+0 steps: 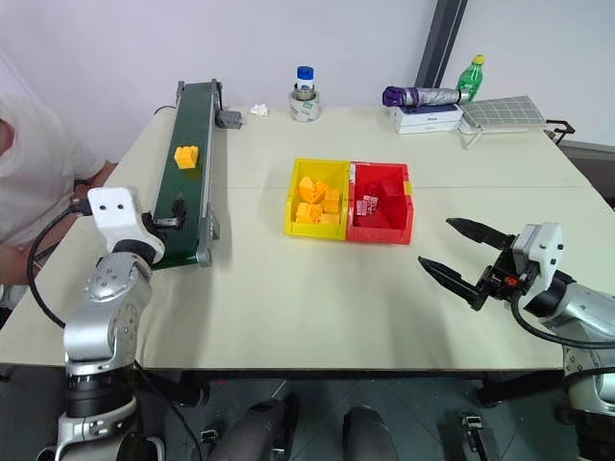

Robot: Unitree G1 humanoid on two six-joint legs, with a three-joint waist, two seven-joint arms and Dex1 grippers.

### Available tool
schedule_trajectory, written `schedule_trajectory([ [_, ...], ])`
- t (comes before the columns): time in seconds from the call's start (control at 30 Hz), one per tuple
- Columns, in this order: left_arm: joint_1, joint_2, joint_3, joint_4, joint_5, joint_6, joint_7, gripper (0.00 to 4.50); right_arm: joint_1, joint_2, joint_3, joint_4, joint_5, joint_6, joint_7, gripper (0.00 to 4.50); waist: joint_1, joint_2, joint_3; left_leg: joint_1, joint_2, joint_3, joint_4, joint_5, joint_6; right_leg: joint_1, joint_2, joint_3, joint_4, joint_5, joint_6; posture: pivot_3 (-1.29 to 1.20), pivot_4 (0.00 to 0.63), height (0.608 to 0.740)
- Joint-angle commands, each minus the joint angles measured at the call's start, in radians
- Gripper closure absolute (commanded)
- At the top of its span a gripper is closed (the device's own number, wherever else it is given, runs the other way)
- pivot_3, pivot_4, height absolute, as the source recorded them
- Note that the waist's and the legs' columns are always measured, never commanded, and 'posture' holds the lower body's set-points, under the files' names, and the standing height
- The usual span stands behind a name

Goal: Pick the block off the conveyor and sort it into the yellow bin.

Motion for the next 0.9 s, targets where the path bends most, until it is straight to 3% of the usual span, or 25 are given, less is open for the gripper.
schedule_trajectory([
  [0.03, -0.079, 0.027, 0.026, 0.024, -0.015, 0.041, -0.003, 0.03, 0.009, 0.001, -0.017, -0.047, 0.009, -0.003, -0.005, 0.0, 0.0, 0.0, 0.0, 0.0, 0.0, 0.0, 0.0, 0.0, 0.0, 0.0, 0.0, 0.0, 0.0, 0.0, 0.0, 0.0, 0.15, 0.74],
  [0.37, -0.256, 0.113, 0.019, 0.259, -0.027, 0.052, -0.072, 0.03, 0.033, -0.001, -0.022, -0.068, 0.014, 0.005, -0.018, 0.0, -0.001, 0.0, 0.0, 0.0, 0.0, 0.0, 0.0, 0.0, 0.0, 0.0, 0.0, 0.0, 0.001, 0.0, 0.0, 0.0, 0.15, 0.74],
  [0.8, -0.261, 0.101, -0.019, 0.296, -0.019, 0.091, -0.07, 0.03, 0.071, -0.007, -0.042, -0.091, 0.02, 0.015, -0.016, 0.0, -0.001, 0.0, 0.0, 0.0, 0.0, 0.0, 0.001, 0.0, 0.0, 0.0, 0.0, 0.0, 0.001, 0.0, 0.001, 0.0, 0.15, 0.74],
  [0.9, -0.247, 0.078, -0.008, 0.283, -0.04, 0.109, -0.071, 0.93, 0.075, -0.007, -0.043, -0.096, 0.022, 0.02, -0.019, 0.0, -0.001, 0.0, 0.0, 0.0, 0.0, 0.0, 0.001, 0.0, 0.0, 0.0, 0.0, 0.0, 0.001, 0.0, 0.001, 0.0, 0.15, 0.74],
])
